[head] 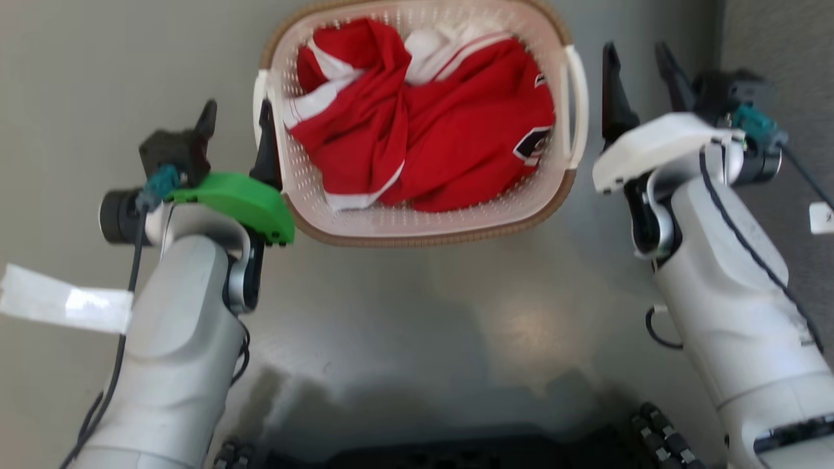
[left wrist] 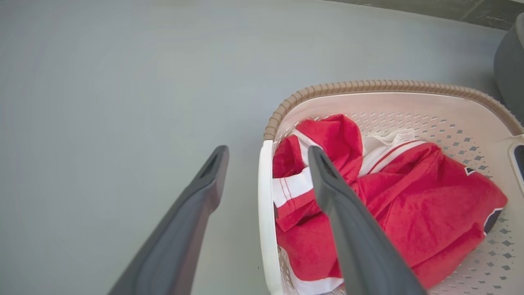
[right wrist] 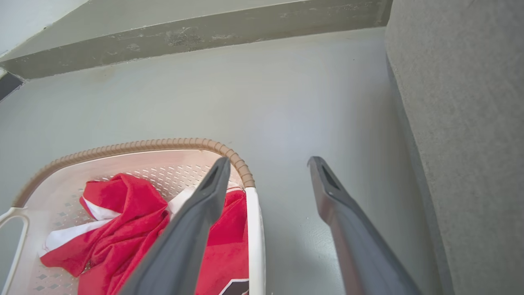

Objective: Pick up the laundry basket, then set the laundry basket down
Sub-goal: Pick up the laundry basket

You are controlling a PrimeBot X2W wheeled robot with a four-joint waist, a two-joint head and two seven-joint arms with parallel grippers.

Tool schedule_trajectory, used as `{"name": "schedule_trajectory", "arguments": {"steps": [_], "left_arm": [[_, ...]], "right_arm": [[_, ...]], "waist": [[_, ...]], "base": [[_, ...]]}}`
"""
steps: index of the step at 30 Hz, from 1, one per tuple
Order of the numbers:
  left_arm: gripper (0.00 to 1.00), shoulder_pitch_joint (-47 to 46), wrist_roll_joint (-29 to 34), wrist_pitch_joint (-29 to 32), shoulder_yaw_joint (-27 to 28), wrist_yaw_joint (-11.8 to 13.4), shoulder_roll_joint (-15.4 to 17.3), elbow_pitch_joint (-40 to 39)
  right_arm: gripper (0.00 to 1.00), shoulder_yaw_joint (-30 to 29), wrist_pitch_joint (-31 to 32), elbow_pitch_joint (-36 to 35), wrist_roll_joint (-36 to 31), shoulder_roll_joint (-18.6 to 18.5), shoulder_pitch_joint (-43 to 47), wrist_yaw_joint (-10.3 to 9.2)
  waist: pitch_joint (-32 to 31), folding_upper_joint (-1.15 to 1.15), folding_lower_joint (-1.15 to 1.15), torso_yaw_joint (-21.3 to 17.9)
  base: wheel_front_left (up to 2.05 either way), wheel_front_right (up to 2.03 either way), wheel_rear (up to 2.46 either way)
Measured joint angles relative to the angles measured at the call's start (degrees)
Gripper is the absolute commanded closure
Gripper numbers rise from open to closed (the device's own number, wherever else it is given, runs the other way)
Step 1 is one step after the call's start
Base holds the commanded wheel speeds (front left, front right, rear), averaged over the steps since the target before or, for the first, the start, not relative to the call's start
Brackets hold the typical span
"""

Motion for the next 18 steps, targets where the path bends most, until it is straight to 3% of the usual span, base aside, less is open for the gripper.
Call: {"name": "schedule_trajectory", "arguments": {"steps": [18], "left_arm": [[0.00,-5.6,-3.2,-0.2,-3.7,-0.7,-0.2,9.0]], "right_arm": [[0.00,4.2,-0.1,8.8,1.3,-0.1,-5.2,2.02]], "waist": [[7.9,0.00,0.00,1.0]], "base": [[0.00,0.00,0.00]]}}
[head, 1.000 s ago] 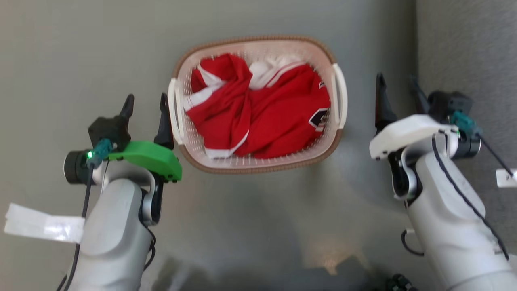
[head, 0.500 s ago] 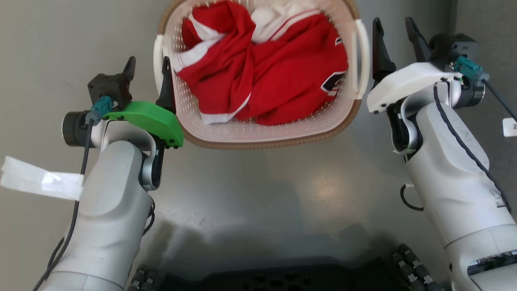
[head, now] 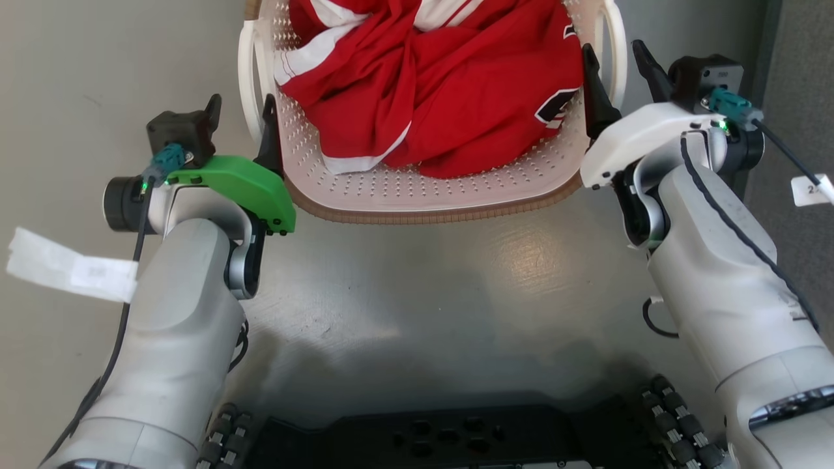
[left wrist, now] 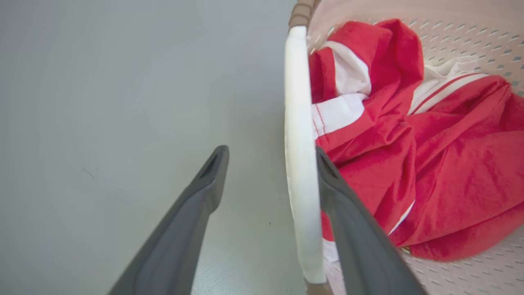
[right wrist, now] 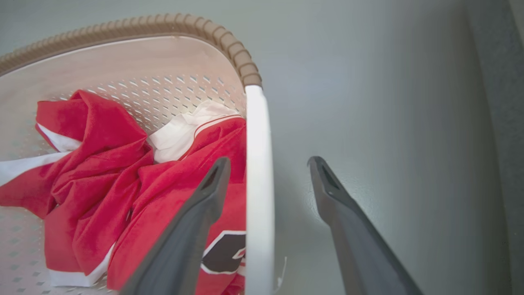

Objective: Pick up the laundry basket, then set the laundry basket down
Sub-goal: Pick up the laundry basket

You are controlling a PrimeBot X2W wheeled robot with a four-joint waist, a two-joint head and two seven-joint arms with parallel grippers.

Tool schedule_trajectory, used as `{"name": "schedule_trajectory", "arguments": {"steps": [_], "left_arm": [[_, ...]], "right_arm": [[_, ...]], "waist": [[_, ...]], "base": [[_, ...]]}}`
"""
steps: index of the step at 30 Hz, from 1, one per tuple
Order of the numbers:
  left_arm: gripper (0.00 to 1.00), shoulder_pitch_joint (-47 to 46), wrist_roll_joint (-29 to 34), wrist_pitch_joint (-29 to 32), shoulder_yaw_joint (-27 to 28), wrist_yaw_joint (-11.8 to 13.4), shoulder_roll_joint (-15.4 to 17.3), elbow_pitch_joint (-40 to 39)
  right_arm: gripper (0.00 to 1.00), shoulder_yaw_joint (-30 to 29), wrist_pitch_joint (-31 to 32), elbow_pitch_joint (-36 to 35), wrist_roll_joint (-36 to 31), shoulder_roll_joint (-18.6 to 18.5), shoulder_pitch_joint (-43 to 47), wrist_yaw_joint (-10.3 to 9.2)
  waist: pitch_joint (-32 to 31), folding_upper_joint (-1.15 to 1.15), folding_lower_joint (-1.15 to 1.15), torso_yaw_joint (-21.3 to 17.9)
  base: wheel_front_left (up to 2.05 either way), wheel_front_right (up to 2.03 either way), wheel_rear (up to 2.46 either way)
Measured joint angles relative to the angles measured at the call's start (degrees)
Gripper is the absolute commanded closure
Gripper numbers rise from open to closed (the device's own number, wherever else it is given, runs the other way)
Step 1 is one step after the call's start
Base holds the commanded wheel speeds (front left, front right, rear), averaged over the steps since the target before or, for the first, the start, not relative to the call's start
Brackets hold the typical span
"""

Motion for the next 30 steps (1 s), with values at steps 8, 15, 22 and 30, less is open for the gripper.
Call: {"name": "schedule_trajectory", "arguments": {"steps": [8,15,22,30], "left_arm": [[0.00,-2.4,-0.5,-0.3,-2.5,-0.5,0.0,3.3],[0.00,-4.4,-0.8,-0.3,-3.7,-0.6,0.0,5.6],[0.48,-5.4,-1.0,-0.3,-5.1,-0.6,-0.1,7.5],[1.00,-6.7,-2.7,-0.5,-6.9,-1.1,-0.8,9.1]], "right_arm": [[0.00,1.3,0.0,2.7,1.7,0.0,-1.9,0.43],[0.07,2.6,0.0,4.3,2.5,-0.1,-3.7,0.44],[0.55,3.7,0.0,5.6,3.4,-0.1,-4.4,0.47],[1.00,5.3,-0.2,8.0,5.1,0.5,-5.2,0.48]], "waist": [[1.3,0.00,0.00,0.0],[1.8,0.00,0.00,-0.1],[1.9,0.00,0.00,-0.2],[1.9,0.00,0.00,-0.4]], "base": [[0.00,0.00,0.00],[0.00,0.00,0.00],[0.00,0.00,0.00],[0.00,0.00,0.00]]}}
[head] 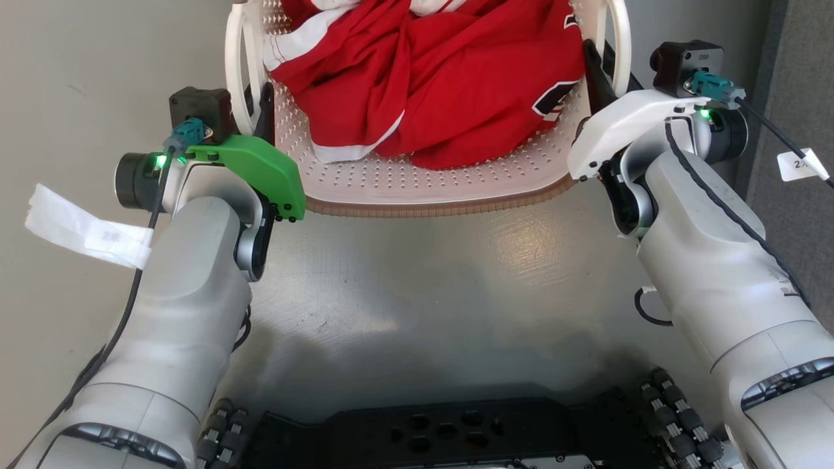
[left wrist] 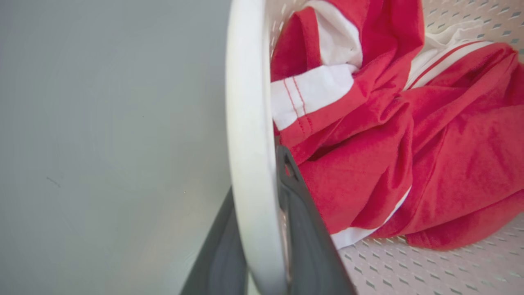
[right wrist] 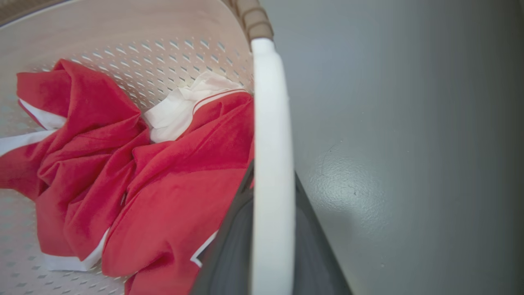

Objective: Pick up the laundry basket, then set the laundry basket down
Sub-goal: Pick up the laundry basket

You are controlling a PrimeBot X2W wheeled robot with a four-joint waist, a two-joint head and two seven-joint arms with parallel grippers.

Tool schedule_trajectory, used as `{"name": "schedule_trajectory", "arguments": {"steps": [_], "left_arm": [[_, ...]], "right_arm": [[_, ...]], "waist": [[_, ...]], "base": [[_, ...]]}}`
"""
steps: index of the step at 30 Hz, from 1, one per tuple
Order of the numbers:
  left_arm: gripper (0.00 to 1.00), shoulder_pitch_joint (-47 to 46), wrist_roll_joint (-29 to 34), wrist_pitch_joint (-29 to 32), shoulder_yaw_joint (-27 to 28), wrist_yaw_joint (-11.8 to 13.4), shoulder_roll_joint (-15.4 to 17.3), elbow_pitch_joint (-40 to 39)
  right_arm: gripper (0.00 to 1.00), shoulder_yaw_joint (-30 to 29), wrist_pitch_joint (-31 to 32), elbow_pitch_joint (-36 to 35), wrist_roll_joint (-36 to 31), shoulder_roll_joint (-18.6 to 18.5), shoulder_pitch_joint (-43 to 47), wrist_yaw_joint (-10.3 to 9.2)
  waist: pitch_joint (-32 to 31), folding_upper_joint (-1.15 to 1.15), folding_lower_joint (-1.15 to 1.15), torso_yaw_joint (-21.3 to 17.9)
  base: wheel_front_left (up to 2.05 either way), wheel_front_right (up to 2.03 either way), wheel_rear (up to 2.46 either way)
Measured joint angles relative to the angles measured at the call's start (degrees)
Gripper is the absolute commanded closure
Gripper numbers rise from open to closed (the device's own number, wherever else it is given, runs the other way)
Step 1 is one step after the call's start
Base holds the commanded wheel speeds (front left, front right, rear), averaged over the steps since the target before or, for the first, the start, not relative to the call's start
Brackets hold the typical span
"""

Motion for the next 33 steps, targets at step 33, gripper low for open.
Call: {"name": "schedule_trajectory", "arguments": {"steps": [33], "left_arm": [[1.00,2.1,-7.9,0.0,-3.6,0.0,-0.5,3.9]], "right_arm": [[1.00,4.4,0.1,5.1,5.1,0.6,1.1,-0.07]], "waist": [[-10.6,0.00,0.00,-0.9]], "base": [[0.00,0.00,0.00]]}}
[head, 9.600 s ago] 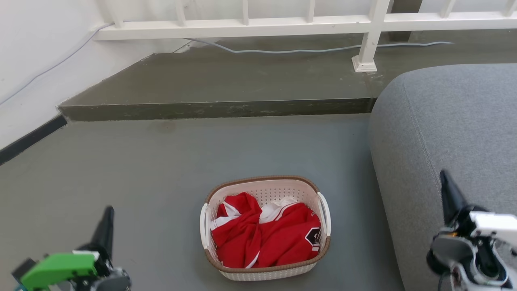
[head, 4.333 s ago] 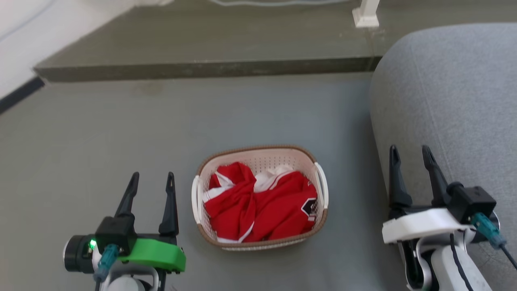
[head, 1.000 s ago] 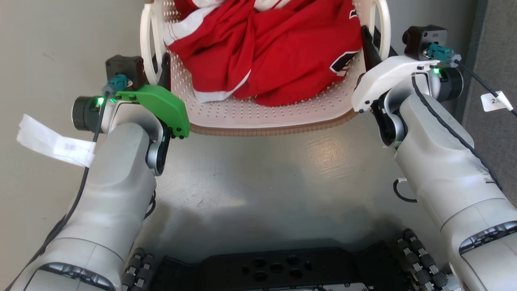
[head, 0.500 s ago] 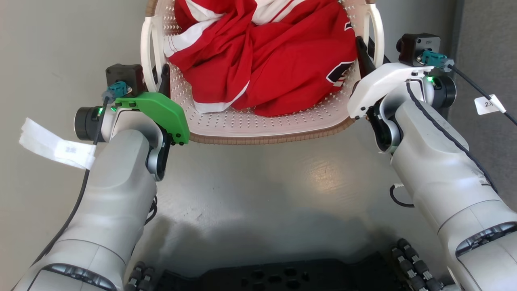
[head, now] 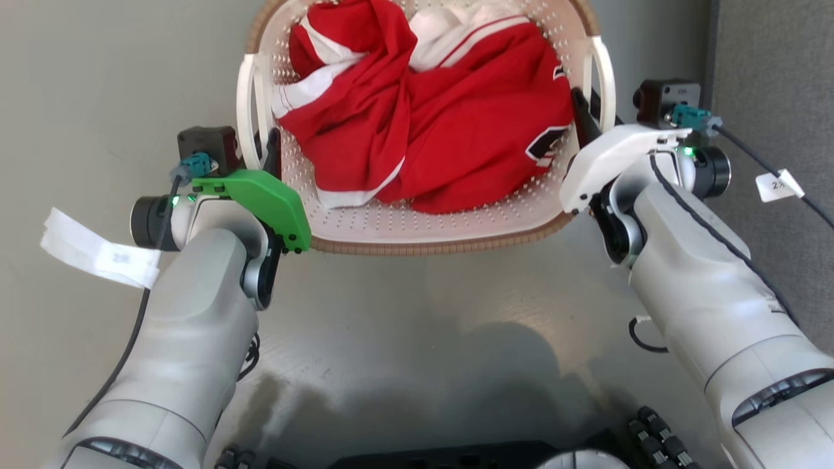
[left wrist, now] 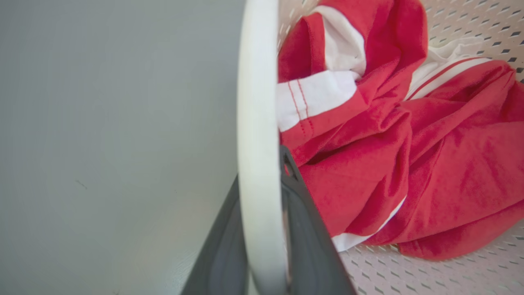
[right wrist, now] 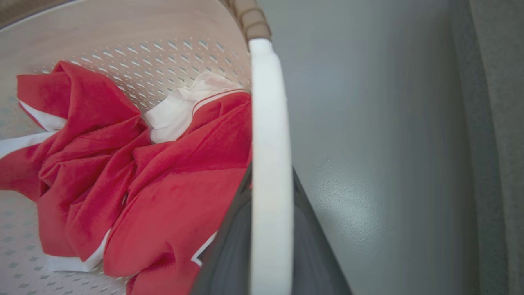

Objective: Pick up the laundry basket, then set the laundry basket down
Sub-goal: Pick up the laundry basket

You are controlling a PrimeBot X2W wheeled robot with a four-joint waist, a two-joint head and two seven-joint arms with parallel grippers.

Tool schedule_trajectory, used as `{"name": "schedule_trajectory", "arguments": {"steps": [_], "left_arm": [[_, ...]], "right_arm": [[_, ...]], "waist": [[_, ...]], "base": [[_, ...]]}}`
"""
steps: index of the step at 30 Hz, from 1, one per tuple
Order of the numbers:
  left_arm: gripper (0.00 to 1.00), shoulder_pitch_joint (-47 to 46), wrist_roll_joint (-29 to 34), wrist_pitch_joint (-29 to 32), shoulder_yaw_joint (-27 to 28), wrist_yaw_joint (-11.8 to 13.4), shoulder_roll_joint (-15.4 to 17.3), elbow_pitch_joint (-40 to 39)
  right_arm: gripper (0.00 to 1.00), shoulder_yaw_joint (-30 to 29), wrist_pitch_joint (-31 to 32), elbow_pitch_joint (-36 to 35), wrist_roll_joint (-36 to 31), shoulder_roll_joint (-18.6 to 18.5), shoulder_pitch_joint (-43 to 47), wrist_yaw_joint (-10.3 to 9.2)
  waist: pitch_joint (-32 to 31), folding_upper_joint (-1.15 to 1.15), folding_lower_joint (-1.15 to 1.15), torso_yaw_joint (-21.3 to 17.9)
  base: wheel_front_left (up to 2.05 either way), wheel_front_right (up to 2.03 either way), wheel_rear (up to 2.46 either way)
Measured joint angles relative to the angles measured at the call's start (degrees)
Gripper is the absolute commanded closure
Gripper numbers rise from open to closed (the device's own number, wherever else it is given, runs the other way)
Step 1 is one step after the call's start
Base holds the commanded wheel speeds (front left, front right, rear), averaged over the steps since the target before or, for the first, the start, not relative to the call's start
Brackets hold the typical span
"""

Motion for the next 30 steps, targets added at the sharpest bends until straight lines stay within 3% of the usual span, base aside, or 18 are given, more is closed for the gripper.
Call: {"name": "schedule_trajectory", "arguments": {"steps": [30], "left_arm": [[1.00,5.2,-3.6,0.0,-3.2,0.5,-0.2,1.9]], "right_arm": [[1.00,4.7,0.0,2.7,4.5,0.4,4.8,0.01]], "waist": [[-8.4,0.00,0.00,0.5]], "base": [[0.00,0.00,0.00]]}}
